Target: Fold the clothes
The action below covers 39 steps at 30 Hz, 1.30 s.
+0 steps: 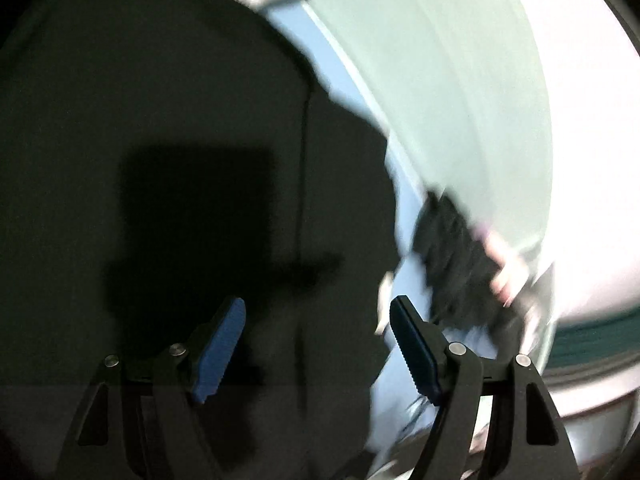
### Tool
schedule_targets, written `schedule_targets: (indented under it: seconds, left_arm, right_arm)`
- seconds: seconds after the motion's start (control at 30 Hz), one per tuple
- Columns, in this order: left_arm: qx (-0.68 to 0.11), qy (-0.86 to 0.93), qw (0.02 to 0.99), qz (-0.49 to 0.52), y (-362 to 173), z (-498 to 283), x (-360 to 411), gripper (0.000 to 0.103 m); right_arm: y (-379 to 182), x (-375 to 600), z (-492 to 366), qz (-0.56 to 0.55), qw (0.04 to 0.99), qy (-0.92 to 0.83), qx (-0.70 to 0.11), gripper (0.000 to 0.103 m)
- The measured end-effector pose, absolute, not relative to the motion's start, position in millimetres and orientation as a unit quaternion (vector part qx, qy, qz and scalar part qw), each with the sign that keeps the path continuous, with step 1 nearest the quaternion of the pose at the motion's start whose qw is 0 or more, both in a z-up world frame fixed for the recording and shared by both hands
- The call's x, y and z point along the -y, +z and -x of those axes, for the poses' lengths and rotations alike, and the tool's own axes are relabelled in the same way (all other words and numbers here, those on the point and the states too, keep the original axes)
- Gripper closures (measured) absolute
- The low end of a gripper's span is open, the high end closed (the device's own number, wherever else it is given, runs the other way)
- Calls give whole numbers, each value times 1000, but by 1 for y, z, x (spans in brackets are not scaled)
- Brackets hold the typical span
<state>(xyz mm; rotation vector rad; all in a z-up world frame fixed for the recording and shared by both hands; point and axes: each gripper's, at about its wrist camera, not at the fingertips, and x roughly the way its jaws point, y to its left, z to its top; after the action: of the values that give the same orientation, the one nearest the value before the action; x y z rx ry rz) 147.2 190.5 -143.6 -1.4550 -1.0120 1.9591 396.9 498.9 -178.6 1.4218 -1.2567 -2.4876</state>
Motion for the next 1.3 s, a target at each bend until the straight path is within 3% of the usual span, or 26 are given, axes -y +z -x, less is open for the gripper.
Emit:
schedule_targets:
  seconds: [0.07,0.23,0.37,0.4,0.47,0.5,0.53,0.57,0.6,0.63,0.8,1.07,1.13,1.17,1.2,1.27,1.3]
  left_arm:
    - [362,728,247,527,-138,-122,-196,28]
    - [311,750,231,536,-139,-62,-219,35]
    - [282,750,219,556,-151,-27,-237,41]
    - [282,753,218,554,-152,-21,-239,42]
    - [292,750,223,549,-151,-9,-241,44]
    - [294,745,227,554,-153,-3,-243,53]
    - [295,739,230,560,-155,4,-246,58]
    - [292,737,231,564,-156,9,-249,72]
    - [288,736,231,567,-157,13,-251,87]
    - [290,734,234,567,-157,18,-252,90]
    - [331,701,235,586,-170,43,-242,92]
    - [384,655,278,589,-193,54,-221,93]
    - [423,639,275,581,-196,44,-211,89]
    - [434,641,267,575,-193,37,-205,76]
    - [431,651,265,566,-183,23,-201,51]
    - [420,674,262,549,-163,-6,-192,23]
    - [406,691,266,535,-150,-23,-187,23]
  right_arm:
    - [-162,-482,-398,-455,-14,-826,333,58]
    - [-124,-405,-404,-397,-58,-916,27,54]
    - [-150,-365,-380,-421,-41,-901,-99,53]
    - [-159,-364,-372,-436,-45,-893,-101,56]
    - [-169,-368,-363,-455,-63,-884,-89,70]
    - [-172,-371,-360,-459,-72,-882,-80,83]
    - [-171,-375,-361,-457,-77,-883,-68,88]
    - [-170,-378,-362,-456,-82,-885,-56,97]
    - [-167,-381,-363,-455,-85,-886,-43,98]
    - [-162,-384,-364,-453,-84,-887,-28,98]
    - [-140,-375,-366,-434,-60,-899,-22,98]
    - [-176,-341,-352,-463,-39,-885,-41,94]
    - [-170,-344,-356,-469,-30,-882,-26,63]
    - [-166,-348,-361,-472,-27,-881,-15,48]
    - [-159,-356,-368,-472,-24,-881,3,39]
    - [-144,-381,-389,-461,-8,-885,63,38]
    - [-138,-396,-402,-456,-14,-885,92,38]
